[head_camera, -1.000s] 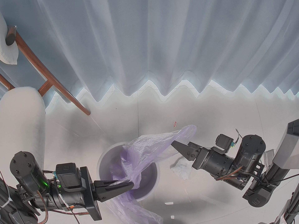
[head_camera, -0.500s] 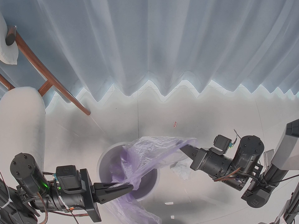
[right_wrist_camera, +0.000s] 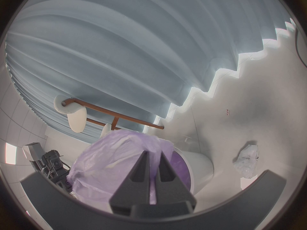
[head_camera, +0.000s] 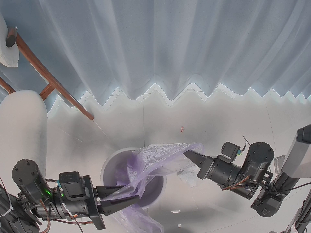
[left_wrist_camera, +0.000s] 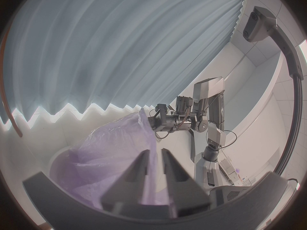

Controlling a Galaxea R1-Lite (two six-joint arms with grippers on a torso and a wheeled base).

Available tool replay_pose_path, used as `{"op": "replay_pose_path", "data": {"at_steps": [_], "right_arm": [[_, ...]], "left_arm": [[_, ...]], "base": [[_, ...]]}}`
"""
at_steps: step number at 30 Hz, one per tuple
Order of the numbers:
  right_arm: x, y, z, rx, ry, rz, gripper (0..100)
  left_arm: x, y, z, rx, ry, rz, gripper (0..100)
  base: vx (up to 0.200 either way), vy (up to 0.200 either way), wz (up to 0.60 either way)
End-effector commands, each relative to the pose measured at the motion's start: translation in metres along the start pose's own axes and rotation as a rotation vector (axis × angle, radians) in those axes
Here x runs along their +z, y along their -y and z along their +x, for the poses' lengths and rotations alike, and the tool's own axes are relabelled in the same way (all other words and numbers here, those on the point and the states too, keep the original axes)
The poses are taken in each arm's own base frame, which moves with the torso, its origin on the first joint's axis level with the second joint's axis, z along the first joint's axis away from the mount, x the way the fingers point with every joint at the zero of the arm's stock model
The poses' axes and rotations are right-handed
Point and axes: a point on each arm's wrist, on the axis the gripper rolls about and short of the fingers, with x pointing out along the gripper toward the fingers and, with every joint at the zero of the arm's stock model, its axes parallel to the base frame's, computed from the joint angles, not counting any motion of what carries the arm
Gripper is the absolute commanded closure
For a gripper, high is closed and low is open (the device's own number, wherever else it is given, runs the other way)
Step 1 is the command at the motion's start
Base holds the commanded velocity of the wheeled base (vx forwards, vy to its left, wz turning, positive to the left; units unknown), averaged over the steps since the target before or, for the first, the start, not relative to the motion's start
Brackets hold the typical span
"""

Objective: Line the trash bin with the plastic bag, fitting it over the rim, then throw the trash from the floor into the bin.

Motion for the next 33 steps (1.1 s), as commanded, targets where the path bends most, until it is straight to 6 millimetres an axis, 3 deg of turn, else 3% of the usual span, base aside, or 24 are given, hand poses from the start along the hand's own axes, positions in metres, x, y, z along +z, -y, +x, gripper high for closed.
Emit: {"op": "replay_pose_path", "data": {"at_steps": [1,15,20,27,33], "right_arm": [[0.001,0.000,0.000,0.008,0.013,-0.002,100],[0.001,0.001,0.000,0.003,0.011,-0.001,100],[0.001,0.002,0.001,0.002,0.012,-0.001,100],[-0.003,0.005,0.003,-0.009,-0.002,0.000,100],[-0.003,0.005,0.003,-0.010,-0.003,0.001,100]], "left_arm": [[-0.003,-0.001,-0.002,0.008,-0.012,-0.015,0],[-0.013,-0.017,-0.013,0.169,-0.061,-0.061,0],[-0.028,-0.010,-0.016,0.166,-0.210,-0.105,0],[-0.030,0.015,-0.038,0.105,-0.307,-0.118,0],[-0.032,0.018,-0.042,0.107,-0.335,-0.126,0]], "base": [[0.000,0.000,0.00],[0.000,0.000,0.00],[0.000,0.000,0.00],[0.000,0.000,0.00],[0.000,0.000,0.00]]}}
